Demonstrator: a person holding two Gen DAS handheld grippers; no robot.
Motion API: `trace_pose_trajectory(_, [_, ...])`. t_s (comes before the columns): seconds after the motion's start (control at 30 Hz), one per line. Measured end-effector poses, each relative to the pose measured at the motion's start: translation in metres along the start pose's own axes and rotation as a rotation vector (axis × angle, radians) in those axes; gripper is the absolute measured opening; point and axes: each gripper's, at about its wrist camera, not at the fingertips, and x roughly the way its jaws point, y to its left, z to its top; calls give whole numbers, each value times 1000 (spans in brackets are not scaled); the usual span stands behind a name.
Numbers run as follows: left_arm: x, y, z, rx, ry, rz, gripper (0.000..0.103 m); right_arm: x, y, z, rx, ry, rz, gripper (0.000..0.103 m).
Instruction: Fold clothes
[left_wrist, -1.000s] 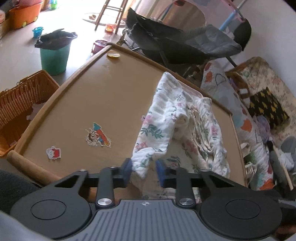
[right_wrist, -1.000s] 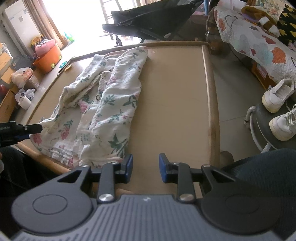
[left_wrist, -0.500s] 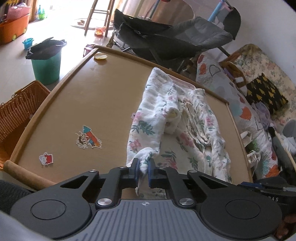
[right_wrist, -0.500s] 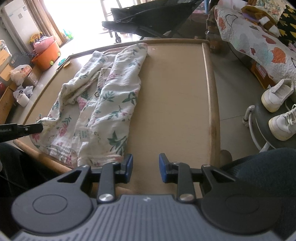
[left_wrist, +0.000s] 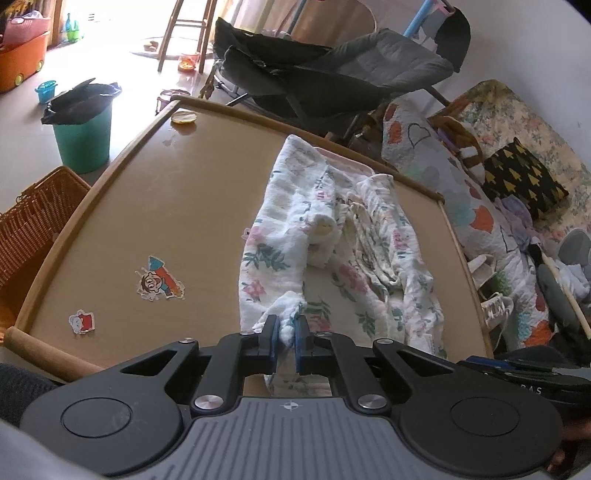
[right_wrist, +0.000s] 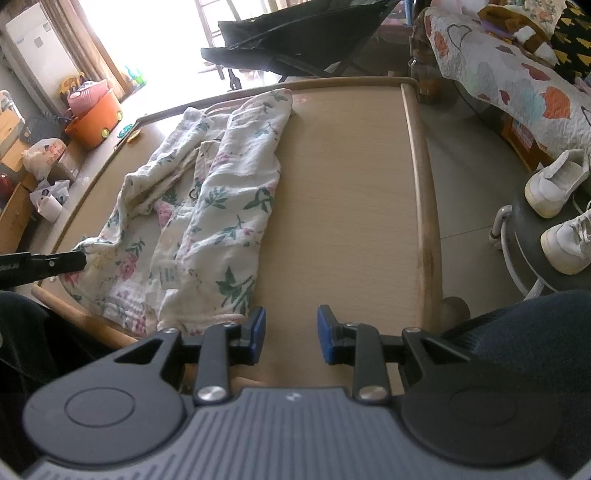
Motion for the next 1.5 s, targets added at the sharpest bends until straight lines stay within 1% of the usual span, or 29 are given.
trace_pose_trajectory(0.27, [-8, -18, 7, 57, 11, -12, 8, 0, -2, 0, 16, -3, 13, 30])
trace_pose_trajectory(0.67, [-4, -57, 7, 207, 89, -21, 8, 0, -3, 0, 24, -7, 21, 30])
trace_pose_trajectory(0.83, [16, -62, -9, 252, 186, 35, 8, 0, -2, 0, 21, -7, 19, 30])
trace_pose_trajectory(0.93, [24, -60, -16, 274, 217, 46, 8, 0, -2, 0, 16, -8, 18, 31])
trace_pose_trajectory(1.0, [24, -59, -19, 284, 210, 51, 9, 1, -1, 0, 11, -7, 16, 31])
trace_pose_trajectory(1.03, [23, -59, -19, 287, 204, 53, 11, 1, -1, 0, 8, -7, 15, 32])
trace_pose_trajectory(1.07, [23, -59, -20, 289, 199, 54, 15, 1, -1, 0, 4, -7, 14, 32])
trace_pose_trajectory(1.1, [23, -59, -20, 292, 197, 54, 18, 1, 0, 0, -1, -7, 12, 32])
trace_pose_trajectory(1.2, [22, -60, -23, 317, 188, 52, 18, 2, 2, 0, -17, -5, 5, 34])
trace_pose_trajectory(1.23, [20, -60, -24, 319, 184, 50, 24, 2, 3, 0, -23, -4, 3, 35])
trace_pose_trajectory(1.27, [17, -59, -24, 313, 182, 41, 37, 2, 4, 0, -26, -1, -1, 35])
trace_pose_trajectory(1.3, [15, -58, -26, 297, 183, 30, 45, 1, 5, 0, -30, 2, -6, 35])
trace_pose_trajectory(1.33, [11, -56, -27, 281, 182, 20, 57, 1, 5, 1, -29, 5, -11, 35])
trace_pose_trajectory(1.37, [7, -54, -30, 263, 172, 19, 59, 0, 5, 1, -27, 7, -17, 35])
trace_pose_trajectory(1.4, [2, -51, -32, 246, 153, 17, 59, -3, 5, 3, -22, -2, -18, 35])
trace_pose_trajectory(1.5, [-13, -37, -32, 150, 103, -3, 63, -18, 13, 12, -38, -61, 13, 35])
